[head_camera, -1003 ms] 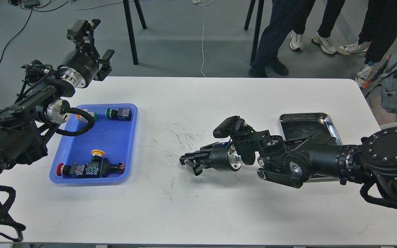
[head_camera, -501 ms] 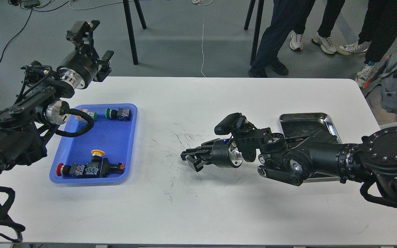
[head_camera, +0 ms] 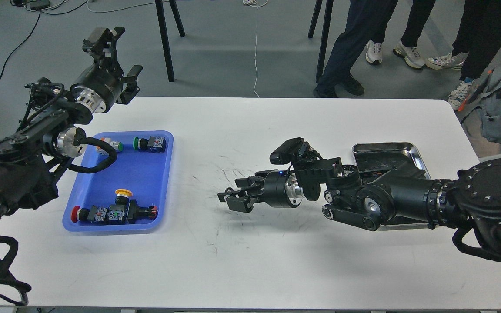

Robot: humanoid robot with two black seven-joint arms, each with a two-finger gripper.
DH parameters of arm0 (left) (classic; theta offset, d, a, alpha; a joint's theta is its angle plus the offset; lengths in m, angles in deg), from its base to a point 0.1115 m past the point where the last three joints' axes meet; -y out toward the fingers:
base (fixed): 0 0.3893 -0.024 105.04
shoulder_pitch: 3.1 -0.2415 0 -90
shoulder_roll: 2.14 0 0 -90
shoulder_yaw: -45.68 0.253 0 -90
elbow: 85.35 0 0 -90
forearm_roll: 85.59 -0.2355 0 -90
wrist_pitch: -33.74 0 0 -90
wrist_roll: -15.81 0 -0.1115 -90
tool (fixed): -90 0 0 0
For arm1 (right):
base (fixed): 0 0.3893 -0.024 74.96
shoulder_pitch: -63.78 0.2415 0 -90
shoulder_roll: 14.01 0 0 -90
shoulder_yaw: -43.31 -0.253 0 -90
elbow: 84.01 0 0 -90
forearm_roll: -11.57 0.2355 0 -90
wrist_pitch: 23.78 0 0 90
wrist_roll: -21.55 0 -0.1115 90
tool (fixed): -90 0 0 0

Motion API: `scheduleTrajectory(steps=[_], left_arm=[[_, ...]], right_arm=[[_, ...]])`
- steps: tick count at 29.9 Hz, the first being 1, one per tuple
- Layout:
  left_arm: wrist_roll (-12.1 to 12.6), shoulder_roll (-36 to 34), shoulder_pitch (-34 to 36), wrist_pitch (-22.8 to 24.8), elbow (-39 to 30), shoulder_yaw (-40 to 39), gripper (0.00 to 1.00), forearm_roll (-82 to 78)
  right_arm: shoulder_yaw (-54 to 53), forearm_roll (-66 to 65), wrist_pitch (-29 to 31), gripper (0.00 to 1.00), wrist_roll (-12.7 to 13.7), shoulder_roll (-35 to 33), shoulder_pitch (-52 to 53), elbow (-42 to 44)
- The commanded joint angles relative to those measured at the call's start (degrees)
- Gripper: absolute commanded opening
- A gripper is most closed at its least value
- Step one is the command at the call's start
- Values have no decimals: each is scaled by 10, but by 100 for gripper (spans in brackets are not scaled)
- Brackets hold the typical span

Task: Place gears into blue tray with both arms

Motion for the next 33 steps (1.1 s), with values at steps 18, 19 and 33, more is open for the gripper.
scheduleTrajectory(steps=[18, 19, 33], left_arm=[[-20, 15, -12, -4, -5, 8, 100, -3], [-20, 19, -12, -3, -5, 8, 100, -6], [-21, -31, -28, -6, -149, 43, 100, -76]], right_arm=[[-295, 232, 6, 90, 8, -90, 15, 3], [-301, 244, 7, 91, 8, -102, 17, 2], [-357, 422, 8, 95, 14, -267, 4, 1]])
